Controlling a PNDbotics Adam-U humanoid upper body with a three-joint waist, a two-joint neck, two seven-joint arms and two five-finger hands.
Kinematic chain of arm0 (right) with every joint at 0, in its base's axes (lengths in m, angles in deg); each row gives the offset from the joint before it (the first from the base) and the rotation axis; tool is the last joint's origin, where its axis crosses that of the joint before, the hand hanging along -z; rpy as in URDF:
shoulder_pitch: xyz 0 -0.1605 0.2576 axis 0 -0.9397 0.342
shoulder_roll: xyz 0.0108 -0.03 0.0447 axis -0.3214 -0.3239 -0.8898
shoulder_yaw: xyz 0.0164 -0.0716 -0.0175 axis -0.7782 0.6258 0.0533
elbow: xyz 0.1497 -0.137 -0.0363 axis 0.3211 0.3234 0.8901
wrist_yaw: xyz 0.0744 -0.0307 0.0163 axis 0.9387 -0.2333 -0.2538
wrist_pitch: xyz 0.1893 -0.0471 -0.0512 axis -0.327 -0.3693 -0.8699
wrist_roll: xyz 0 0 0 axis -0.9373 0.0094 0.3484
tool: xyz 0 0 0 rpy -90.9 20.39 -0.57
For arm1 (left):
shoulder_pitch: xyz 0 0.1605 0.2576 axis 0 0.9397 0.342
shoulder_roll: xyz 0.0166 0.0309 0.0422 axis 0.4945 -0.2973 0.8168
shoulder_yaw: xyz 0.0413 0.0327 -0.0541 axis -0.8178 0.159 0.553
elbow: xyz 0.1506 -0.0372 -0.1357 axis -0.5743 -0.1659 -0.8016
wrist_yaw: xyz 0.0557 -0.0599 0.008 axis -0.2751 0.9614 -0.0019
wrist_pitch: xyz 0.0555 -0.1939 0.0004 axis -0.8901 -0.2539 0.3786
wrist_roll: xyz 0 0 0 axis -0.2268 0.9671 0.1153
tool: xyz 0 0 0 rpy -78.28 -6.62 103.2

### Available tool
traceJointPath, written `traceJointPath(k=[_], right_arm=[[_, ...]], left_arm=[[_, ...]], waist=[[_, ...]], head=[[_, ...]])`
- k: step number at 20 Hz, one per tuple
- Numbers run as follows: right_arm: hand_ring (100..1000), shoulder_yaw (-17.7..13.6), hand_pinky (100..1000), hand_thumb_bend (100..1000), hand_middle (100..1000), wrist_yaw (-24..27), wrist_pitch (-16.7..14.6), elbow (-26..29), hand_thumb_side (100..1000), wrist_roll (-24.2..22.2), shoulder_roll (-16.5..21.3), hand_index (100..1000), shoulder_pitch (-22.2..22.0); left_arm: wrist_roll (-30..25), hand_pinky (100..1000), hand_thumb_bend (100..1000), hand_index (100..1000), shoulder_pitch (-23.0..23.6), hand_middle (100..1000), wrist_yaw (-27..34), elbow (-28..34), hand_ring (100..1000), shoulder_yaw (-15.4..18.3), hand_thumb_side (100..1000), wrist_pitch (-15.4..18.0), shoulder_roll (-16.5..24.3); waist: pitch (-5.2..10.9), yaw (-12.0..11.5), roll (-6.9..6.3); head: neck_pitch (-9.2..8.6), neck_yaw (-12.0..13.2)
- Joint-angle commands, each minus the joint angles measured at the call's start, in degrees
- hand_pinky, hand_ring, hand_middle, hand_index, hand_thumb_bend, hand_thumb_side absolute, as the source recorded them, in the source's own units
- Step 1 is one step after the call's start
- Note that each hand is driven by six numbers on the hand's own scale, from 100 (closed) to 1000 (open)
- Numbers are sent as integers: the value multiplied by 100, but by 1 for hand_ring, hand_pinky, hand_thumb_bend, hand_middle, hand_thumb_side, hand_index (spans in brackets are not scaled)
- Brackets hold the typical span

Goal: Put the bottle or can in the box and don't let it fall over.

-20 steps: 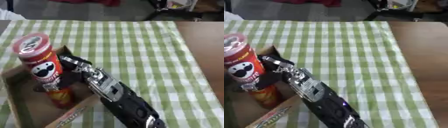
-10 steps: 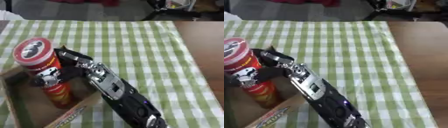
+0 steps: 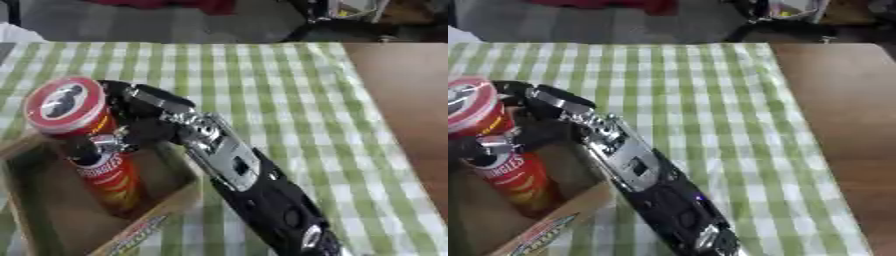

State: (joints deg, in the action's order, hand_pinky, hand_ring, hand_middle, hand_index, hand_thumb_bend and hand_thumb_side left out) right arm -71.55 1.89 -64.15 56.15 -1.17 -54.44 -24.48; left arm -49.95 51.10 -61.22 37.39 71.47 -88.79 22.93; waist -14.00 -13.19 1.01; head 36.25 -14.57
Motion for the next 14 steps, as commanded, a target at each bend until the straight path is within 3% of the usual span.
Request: traceJointPath(k=[1, 8, 14], right_arm=[[1000, -32, 1000, 716, 1000, 85, 58, 265, 423, -28, 184, 961, 62], [1000, -125, 1000, 714, 1000, 435, 200, 620, 419, 5, 711, 957, 18], [1000, -415, 1000, 712, 1000, 906, 336, 1015, 417, 280, 1150, 953, -129]], left_arm=[[0, 865, 524, 773, -5, 745, -41, 76, 867, 64, 679, 1, 180], [13, 865, 526, 773, 23, 744, -57, 71, 867, 81, 678, 1, 214], [14, 866, 529, 773, 27, 744, -61, 72, 866, 81, 676, -2, 224]], waist=[[149, 24, -62], [182, 122, -72], [191, 181, -107]], head=[[31, 34], [40, 108], [46, 176]])
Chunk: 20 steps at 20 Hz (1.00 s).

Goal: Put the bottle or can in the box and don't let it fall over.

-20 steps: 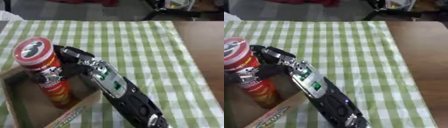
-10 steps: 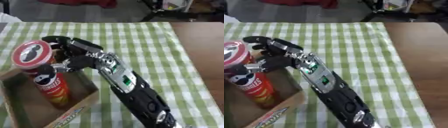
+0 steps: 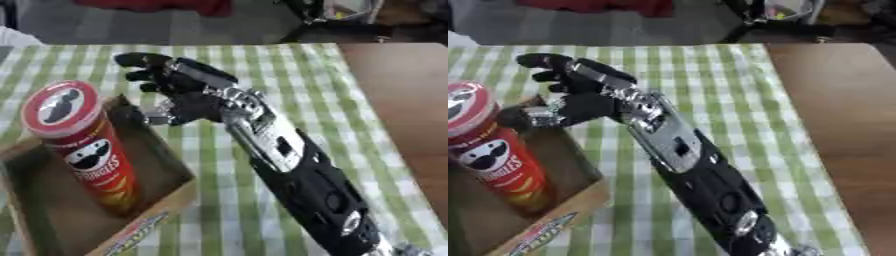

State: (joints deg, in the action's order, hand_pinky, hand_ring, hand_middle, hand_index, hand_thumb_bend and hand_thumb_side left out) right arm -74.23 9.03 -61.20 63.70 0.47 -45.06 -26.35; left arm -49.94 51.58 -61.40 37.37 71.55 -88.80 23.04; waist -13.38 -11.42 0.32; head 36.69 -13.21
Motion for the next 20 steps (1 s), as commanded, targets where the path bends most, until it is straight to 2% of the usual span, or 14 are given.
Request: traceJointPath(k=[1, 11, 14, 19, 20], right_arm=[[1000, -213, 1000, 711, 1000, 272, 53, 331, 415, 178, 287, 951, 37], [1000, -750, 1000, 703, 1000, 788, 102, 767, 384, 790, 1168, 946, -228], [995, -928, 1000, 631, 1000, 856, 105, 754, 232, 944, 1461, 939, -434], [992, -1255, 999, 567, 1000, 883, 98, 762, 116, 1184, 1775, 934, -776], [992, -1330, 998, 464, 1000, 890, 93, 770, 144, 1242, 1811, 934, -841]], left_arm=[[14, 866, 529, 773, -20, 744, -43, 74, 866, 73, 676, -2, 214], [-5, 866, 531, 773, -37, 744, -52, 83, 866, 49, 676, -10, 235], [-14, 866, 531, 773, -44, 744, -50, 87, 866, 39, 676, -15, 244], [-34, 865, 531, 773, -59, 744, -43, 86, 872, 20, 676, -22, 241], [-38, 865, 545, 773, -61, 744, -40, 85, 876, 16, 664, -24, 239]], waist=[[130, 15, -45], [132, 119, -84], [124, 153, -98], [104, 195, -124], [100, 203, -130]], head=[[2, 53], [-16, 150], [-32, 188], [-66, 233], [-70, 243]])
